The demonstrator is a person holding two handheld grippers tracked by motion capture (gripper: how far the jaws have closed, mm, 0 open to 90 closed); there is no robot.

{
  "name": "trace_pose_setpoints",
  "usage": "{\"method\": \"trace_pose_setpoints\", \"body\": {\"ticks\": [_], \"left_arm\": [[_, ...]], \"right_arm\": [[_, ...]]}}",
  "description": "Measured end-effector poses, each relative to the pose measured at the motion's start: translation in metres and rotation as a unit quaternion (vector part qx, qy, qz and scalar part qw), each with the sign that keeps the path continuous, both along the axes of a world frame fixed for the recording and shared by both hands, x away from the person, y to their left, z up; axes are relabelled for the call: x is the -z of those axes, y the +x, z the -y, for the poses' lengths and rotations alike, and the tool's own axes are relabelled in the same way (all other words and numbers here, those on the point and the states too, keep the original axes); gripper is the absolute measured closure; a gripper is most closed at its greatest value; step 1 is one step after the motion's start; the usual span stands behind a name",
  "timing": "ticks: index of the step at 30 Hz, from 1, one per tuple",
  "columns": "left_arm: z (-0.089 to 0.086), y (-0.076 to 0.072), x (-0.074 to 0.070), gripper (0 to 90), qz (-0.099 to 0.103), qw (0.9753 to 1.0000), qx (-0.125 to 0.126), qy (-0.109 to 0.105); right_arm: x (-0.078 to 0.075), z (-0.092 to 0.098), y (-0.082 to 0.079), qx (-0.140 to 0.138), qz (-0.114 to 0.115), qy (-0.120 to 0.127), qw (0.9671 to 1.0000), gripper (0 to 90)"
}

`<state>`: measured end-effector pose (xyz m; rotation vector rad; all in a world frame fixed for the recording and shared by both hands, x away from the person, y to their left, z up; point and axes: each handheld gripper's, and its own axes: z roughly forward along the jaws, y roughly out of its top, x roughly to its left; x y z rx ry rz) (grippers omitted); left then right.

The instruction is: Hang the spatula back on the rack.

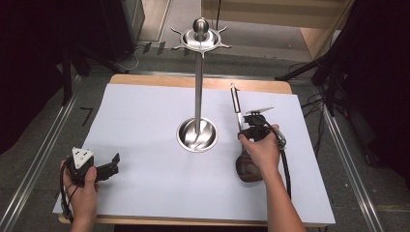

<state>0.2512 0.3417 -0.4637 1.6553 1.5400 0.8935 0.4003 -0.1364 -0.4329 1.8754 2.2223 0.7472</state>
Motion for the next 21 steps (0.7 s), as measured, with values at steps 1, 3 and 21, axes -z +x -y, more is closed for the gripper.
{"method": "trace_pose_setpoints", "body": {"ticks": [1,3,21], "left_arm": [[0.000,0.000,0.000,0.4,0.000,1.0000,0.000,0.000],[0.000,0.000,0.000,0.4,0.000,1.0000,0.000,0.000],[0.001,0.000,0.000,0.4,0.000,1.0000,-0.001,0.004]], "right_arm": [[0.000,0.000,-0.002,-0.005,0.006,0.000,1.0000,76.6],[-0.001,-0.001,-0.009,-0.017,0.027,0.006,0.9995,76.6],[-0.015,0.010,-0.042,-0.042,0.164,0.084,0.9820,76.6]]}}
